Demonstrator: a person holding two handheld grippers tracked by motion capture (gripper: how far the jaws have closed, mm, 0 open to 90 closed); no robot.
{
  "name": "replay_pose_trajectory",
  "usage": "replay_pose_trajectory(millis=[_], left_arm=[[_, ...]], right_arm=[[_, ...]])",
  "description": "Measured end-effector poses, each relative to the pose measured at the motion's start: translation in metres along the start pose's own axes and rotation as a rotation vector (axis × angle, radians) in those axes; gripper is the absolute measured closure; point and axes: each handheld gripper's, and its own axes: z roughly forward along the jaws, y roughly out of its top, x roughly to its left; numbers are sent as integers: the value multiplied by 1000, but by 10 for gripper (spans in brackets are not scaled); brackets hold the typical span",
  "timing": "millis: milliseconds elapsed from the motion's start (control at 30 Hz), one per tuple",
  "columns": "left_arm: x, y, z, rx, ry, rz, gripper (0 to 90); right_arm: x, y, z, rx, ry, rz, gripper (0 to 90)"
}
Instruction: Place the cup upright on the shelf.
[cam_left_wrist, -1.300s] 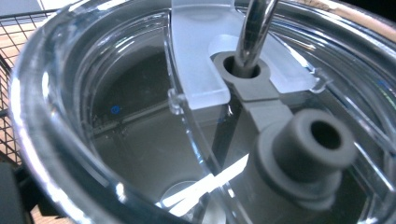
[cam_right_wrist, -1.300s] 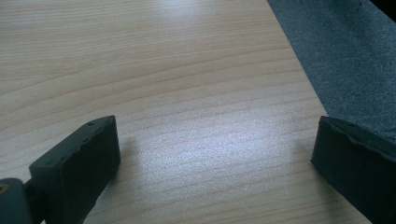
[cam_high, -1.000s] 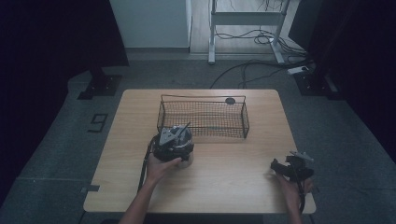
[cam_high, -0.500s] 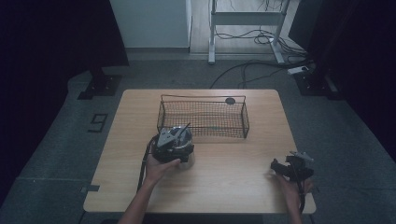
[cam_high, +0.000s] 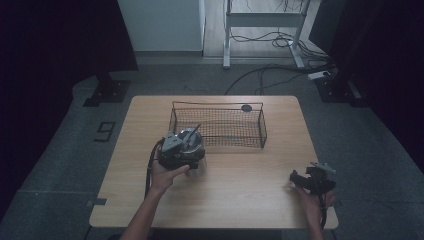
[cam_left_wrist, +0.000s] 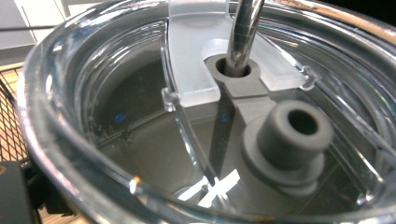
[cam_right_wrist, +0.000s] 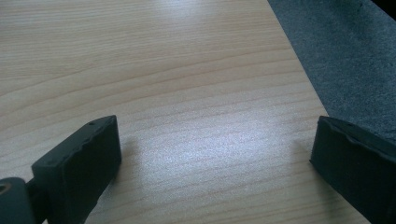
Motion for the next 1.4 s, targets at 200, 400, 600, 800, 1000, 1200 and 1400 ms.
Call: replay_pose_trajectory(millis=[200,400,600,800,1000,1200,1400], left_arm=[[-3,9,-4,-7,3,19,34],[-2,22,-8,-19,-12,21,34],[-3,31,-11,-10,6,38,34],[-4,37,-11,-25,-3,38,35],[-5,44,-9,-29,-8,41,35],[-6,51,-7,-39,-13,33,35],[-4,57,-5,-44,-4,35,35]], right_arm=[[0,0,0,-1,0,-2,17],[0,0,0,-1,0,-2,17],[0,0,0,-2,1,-2,20],[0,0,0,-2,1,-2,21],[0,0,0,-3,2,-1,24],[0,0,0,-5,3,-2,26],[0,0,0,-3,4,-4,27]])
